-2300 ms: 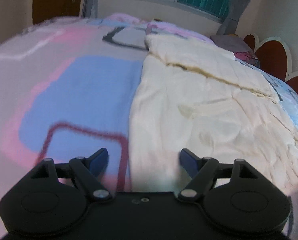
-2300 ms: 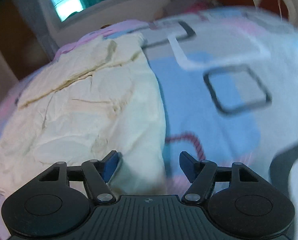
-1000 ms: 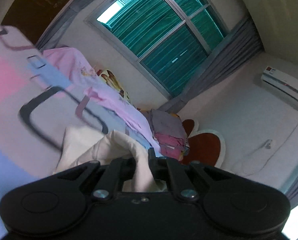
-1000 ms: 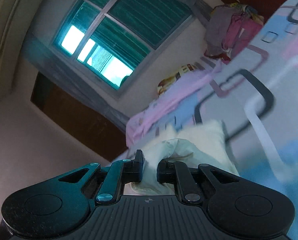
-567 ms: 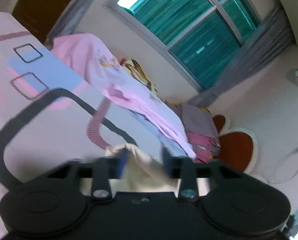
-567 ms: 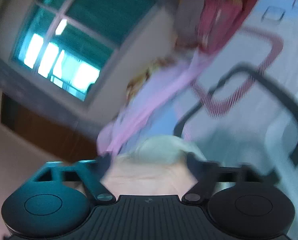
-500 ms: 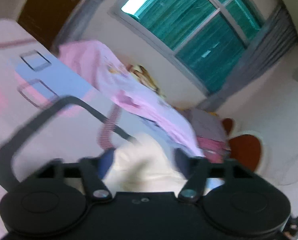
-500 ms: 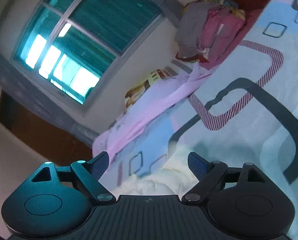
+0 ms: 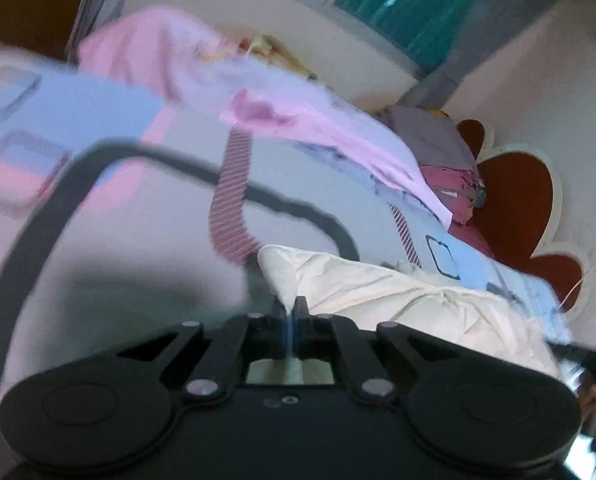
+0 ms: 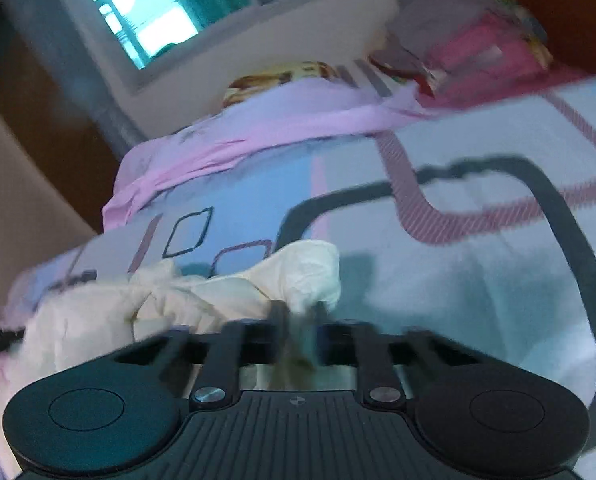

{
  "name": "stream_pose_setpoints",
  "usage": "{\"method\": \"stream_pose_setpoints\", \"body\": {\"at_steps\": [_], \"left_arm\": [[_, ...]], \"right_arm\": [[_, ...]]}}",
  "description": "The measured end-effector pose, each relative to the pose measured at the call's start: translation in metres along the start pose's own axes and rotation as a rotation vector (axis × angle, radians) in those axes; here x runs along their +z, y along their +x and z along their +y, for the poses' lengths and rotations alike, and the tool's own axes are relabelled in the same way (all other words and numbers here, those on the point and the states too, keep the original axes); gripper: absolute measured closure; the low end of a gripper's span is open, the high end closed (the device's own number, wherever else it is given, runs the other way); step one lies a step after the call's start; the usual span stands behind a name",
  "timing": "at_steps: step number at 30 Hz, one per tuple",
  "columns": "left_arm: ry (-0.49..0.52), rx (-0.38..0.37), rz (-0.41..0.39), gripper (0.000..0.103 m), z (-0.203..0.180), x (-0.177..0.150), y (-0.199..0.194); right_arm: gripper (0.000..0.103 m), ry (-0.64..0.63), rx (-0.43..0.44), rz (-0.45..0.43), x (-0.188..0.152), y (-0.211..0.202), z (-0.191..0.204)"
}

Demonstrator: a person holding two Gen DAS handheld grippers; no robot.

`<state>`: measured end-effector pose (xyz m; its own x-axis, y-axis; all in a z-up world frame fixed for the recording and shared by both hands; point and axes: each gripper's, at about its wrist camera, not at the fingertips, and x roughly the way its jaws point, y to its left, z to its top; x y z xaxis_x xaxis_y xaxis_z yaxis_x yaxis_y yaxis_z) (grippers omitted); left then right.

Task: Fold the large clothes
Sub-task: 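Lift the hem with both grippers and fold it toward the collar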

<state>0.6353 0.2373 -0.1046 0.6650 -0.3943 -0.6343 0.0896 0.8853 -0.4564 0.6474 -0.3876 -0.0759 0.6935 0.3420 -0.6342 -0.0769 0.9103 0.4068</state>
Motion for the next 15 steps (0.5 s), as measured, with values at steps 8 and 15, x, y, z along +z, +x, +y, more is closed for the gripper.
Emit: {"method": "stream_pose_setpoints", "body": {"at_steps": [8, 15], "left_arm": [[0.051, 0.004, -0.185, 0.101, -0.008, 0.005, -0.015], [0.005, 0.077, -0.036, 0.100, 0.007, -0.014, 0.041]], "right_arm": [[0.099, 0.023, -0.046, -0.176, 0.007, -0.010, -0.002], [0.099, 0.042, -0.155, 0.007, -0.026, 0.047, -0.011]]}}
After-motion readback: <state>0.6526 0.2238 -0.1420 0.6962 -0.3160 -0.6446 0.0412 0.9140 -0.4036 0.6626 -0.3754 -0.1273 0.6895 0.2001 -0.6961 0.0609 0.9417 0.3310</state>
